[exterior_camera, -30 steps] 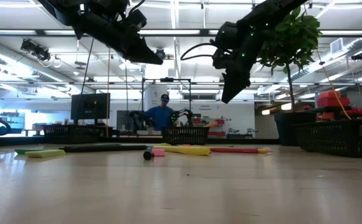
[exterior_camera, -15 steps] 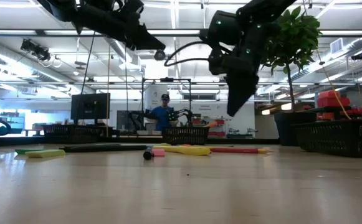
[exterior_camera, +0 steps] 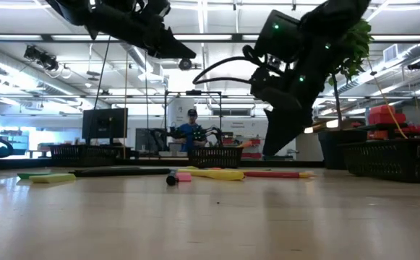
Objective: Sort crayons/erasers/pens/pencils in bins
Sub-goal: Put the red crayon into the middle right black bin
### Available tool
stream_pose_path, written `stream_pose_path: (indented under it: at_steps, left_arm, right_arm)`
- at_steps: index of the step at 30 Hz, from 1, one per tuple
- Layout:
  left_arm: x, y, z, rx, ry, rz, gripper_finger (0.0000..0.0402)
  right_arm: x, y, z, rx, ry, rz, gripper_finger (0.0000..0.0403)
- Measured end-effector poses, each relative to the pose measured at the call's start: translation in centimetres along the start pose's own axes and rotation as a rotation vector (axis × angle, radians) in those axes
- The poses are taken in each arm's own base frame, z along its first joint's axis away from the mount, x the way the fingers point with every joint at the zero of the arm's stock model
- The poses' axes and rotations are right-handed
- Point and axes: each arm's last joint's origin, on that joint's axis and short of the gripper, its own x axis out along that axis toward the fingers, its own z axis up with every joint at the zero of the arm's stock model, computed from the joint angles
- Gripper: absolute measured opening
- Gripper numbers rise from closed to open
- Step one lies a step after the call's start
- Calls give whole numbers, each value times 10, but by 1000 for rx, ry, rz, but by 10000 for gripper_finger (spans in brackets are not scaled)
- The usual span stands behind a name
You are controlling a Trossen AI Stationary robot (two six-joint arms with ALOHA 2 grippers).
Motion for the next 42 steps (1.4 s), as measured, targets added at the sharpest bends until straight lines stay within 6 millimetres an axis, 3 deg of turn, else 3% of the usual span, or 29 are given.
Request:
stream_pose_path:
  at_steps: [6, 10, 16, 19, 24, 27, 33, 42]
  left_arm:
    - [8, -5, -3, 4, -3, -28, 8]
    - [13, -9, -5, 14, -4, -43, 12]
    - [11, 15, 22, 17, -352, 120, 19]
    - [7, 28, 25, -9, -425, 175, 13]
    - [7, 45, 9, -59, -309, 196, 13]
    - [8, 51, 0, -70, -245, 182, 25]
    - [8, 55, -11, -81, -154, 173, 39]
    - [10, 52, -16, -60, -97, 150, 28]
  right_arm:
    - [8, 10, -16, -91, -202, -26, 123]
    - [11, 6, -30, -85, -186, -90, 111]
    - [15, -8, -24, -106, -189, -155, 98]
    - [16, -17, -19, -81, -183, -154, 97]
    - [20, -34, -15, 192, -190, -196, 96]
    - [19, -32, -14, 322, -244, -213, 96]
    - [14, -19, -18, 433, -329, -247, 96]
    - [13, -18, -19, 505, -359, -256, 96]
